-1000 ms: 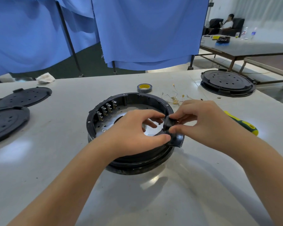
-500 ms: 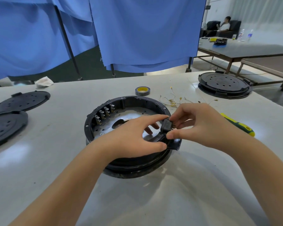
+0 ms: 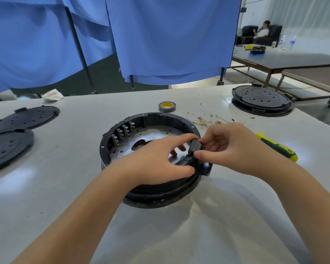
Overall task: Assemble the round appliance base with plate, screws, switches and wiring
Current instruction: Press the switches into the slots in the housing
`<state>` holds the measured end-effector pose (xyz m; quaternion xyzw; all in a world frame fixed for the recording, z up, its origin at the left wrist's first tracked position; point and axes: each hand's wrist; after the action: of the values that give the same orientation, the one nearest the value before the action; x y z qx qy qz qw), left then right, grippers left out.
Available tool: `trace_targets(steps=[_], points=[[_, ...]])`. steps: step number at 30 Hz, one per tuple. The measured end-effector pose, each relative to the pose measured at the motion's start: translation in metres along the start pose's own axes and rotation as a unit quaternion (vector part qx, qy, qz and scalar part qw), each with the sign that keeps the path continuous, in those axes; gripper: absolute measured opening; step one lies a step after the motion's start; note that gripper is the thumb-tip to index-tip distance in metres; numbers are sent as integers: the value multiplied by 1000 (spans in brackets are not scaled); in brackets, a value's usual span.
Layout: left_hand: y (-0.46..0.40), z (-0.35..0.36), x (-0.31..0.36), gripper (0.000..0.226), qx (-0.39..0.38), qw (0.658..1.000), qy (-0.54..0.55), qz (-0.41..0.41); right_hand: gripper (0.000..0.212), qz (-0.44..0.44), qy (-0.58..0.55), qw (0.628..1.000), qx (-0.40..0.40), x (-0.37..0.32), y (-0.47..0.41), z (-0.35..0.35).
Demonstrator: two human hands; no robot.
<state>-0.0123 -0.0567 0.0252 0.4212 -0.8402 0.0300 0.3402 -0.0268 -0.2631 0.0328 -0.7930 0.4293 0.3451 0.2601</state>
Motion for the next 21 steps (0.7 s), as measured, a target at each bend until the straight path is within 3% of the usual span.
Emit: trace_targets(steps=[8,12,17,21], points=[[0,3,1,72,19,997,-75,-6,12,13,62,998,-1,-3,0,0],[4,6,4,74,67,992,-99,28,15,16,92,996,-2,-4,1,-1],[11,8,6,64,133,982,-111,75,16,8,54,999,-6,-2,3,0],[11,11,8,60,157,974,-143,80,19,-3,55,998,35,1,1,-1]])
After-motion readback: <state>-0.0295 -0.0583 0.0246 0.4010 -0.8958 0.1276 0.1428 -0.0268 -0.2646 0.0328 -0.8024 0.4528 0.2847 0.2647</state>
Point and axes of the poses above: each hand's wrist, its own y-axis away from the middle knuckle, its own z-axis out of the palm, x = y × z, and after that the axes turned 15 degrees about -x, right-handed
